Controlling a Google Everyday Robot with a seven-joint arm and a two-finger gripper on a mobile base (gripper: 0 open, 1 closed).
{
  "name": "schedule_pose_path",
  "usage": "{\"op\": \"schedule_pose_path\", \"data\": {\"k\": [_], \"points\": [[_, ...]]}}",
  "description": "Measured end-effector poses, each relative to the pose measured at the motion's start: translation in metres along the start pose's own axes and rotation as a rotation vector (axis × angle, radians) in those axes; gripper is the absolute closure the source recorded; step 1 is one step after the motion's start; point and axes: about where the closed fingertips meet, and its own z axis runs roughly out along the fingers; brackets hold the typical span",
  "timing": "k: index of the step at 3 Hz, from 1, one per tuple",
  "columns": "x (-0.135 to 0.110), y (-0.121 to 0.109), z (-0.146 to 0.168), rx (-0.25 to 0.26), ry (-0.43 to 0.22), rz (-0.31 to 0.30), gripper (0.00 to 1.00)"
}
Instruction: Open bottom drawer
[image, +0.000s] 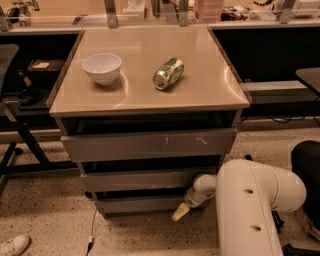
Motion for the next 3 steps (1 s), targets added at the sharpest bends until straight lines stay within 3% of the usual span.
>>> {"op": "schedule_pose_path", "data": {"k": [1, 2, 3], "points": [[0.014, 0.014, 0.016, -0.063, 0.052, -0.017, 0.00], [0.016, 0.017, 0.013, -0.073, 0.061, -0.019, 0.00], [0.032, 0.032, 0.010, -0.112, 0.090, -0.019, 0.00]]}}
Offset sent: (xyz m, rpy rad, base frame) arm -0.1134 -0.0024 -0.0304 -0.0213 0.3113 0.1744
